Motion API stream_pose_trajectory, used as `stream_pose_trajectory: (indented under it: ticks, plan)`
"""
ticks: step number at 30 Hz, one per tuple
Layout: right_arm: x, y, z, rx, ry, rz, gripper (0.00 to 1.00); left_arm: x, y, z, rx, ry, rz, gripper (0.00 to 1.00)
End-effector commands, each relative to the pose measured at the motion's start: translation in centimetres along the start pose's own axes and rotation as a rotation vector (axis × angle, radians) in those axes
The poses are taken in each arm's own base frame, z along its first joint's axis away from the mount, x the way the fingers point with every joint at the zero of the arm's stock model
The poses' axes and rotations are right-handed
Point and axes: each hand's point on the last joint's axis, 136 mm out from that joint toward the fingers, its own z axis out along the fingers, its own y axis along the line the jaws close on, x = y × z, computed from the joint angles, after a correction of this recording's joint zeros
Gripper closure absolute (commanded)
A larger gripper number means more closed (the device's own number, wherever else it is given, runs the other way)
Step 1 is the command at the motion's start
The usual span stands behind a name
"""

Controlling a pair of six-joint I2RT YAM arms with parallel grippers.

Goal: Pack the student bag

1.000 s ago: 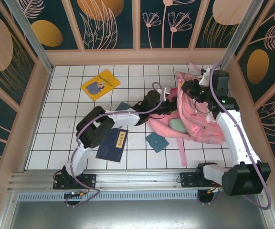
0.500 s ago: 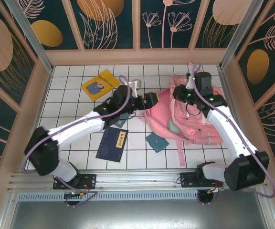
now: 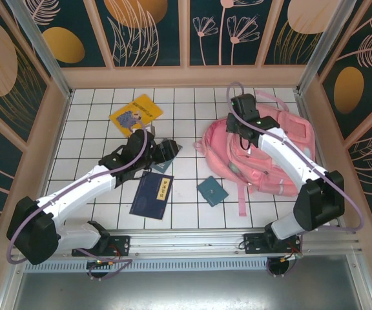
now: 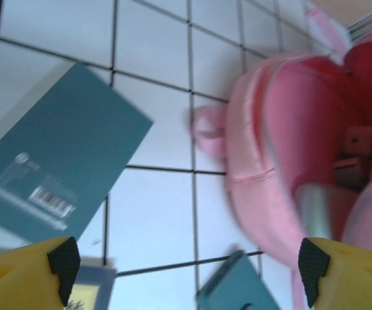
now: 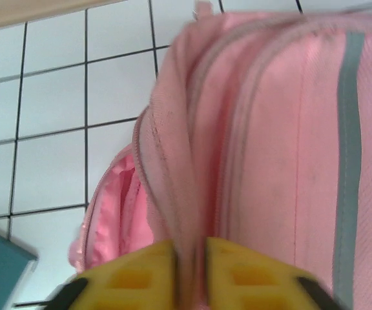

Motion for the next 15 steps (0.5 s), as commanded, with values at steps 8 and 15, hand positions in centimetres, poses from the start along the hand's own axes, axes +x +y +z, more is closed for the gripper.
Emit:
stream_pose_trajectory:
  ticks: [8,15]
  plan:
    - [5.2,7.2,-6.6,-0.309,0.113,-0.124,0.41,1.7,8.8,-2.3,-0.175,0.008,-0.165,0.11]
    - [17.2,15.9,-7.9,-0.841,0.502,0.068,0.38,4.4,13.8,-1.6,-0.187,0.028,-0.290,0.11]
